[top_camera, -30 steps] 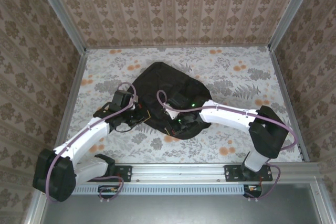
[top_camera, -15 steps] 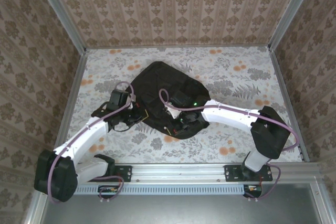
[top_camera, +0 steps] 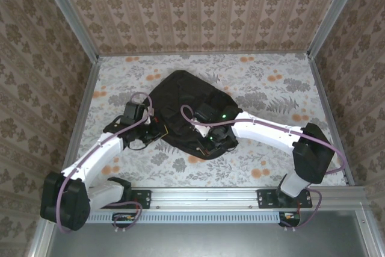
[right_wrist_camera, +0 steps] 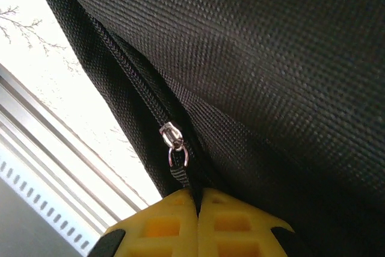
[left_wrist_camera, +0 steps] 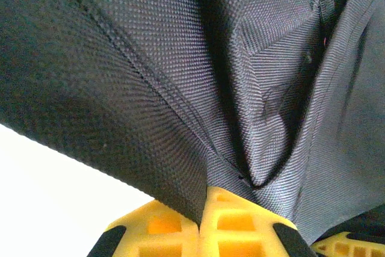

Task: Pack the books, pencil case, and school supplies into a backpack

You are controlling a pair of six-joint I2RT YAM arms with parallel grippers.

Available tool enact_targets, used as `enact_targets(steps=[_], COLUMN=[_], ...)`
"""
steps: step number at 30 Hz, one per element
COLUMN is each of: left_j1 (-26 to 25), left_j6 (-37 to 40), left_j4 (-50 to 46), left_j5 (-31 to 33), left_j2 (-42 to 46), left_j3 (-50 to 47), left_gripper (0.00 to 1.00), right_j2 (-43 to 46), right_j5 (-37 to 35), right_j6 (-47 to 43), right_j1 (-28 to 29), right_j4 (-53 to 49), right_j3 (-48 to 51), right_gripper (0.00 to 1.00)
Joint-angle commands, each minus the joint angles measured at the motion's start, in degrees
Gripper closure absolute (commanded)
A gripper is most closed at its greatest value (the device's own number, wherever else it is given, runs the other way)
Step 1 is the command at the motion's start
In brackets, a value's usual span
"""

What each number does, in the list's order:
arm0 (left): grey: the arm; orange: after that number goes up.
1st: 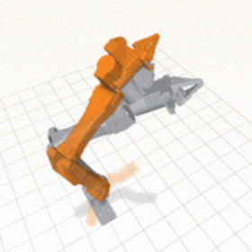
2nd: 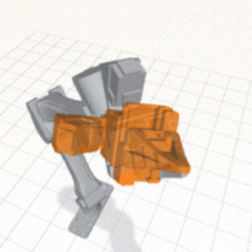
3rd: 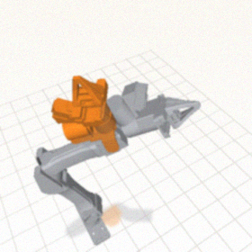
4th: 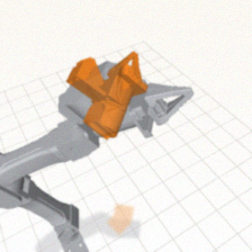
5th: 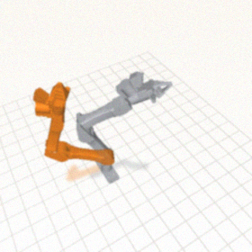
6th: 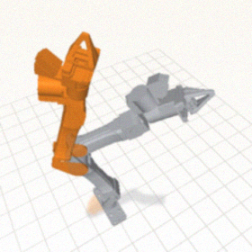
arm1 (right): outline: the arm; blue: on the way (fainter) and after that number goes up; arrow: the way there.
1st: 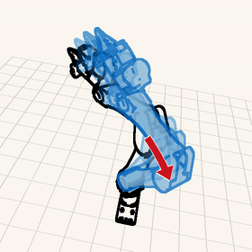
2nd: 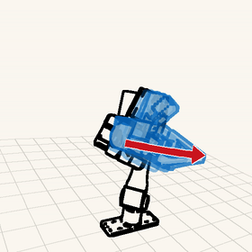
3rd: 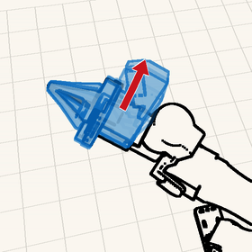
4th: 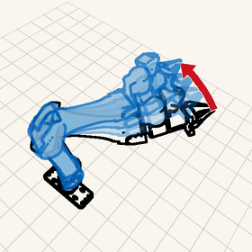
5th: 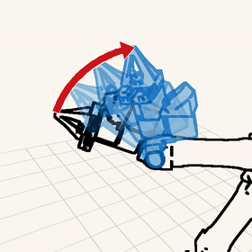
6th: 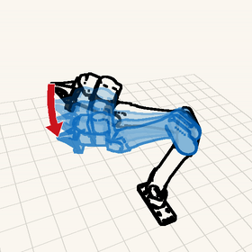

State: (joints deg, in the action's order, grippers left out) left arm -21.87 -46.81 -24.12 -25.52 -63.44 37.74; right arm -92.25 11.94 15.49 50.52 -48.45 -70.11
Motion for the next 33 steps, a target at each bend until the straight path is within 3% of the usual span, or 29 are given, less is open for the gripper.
enact_targets(steps=[1, 15, 17, 24, 26, 30, 33], left_j1=[2.0, 6.1, 6.2, 3.6, 2.1, 1.6, 2.1], left_j6=[3.4, 8.5, 9.1, 10.3, 11.0, 10.9, 11.0], left_j4=[-2.0, -5.4, -6.2, -8.0, -9.7, -12.7, -14.7], left_j5=[5.2, 6.4, 6.9, 6.8, 6.8, 6.8, 7.8], left_j2=[-1.2, -7.6, -9.1, -18.7, -22.6, -28.5, -26.9], left_j3=[3.2, 10.3, 11.9, 21.9, 26.6, 34.3, 36.0], left_gripper=[1.0, 1.0, 1.0, 1.0, 0.93, 0.61, 0.51], right_j2=[2.4, 6.7, 7.6, 8.7, 7.8, 5.4, 4.3], right_j5=[-5.8, -13.8, -12.0, 4.5, 7.2, 9.7, 8.8], right_j6=[-2.5, -0.3, 0.2, 5.5, 7.4, 11.5, 15.0], right_j1=[0.1, -1.1, -1.4, -1.1, -0.8, -0.5, -0.5], right_j4=[-9.1, -11.0, -10.0, 0.4, 3.3, 8.9, 12.7], right_j3=[-1.9, -0.8, -0.6, 1.3, 1.5, 1.7, 1.2], right_gripper=[1.0, 1.0, 1.0, 1.0, 1.0, 1.0, 1.0])
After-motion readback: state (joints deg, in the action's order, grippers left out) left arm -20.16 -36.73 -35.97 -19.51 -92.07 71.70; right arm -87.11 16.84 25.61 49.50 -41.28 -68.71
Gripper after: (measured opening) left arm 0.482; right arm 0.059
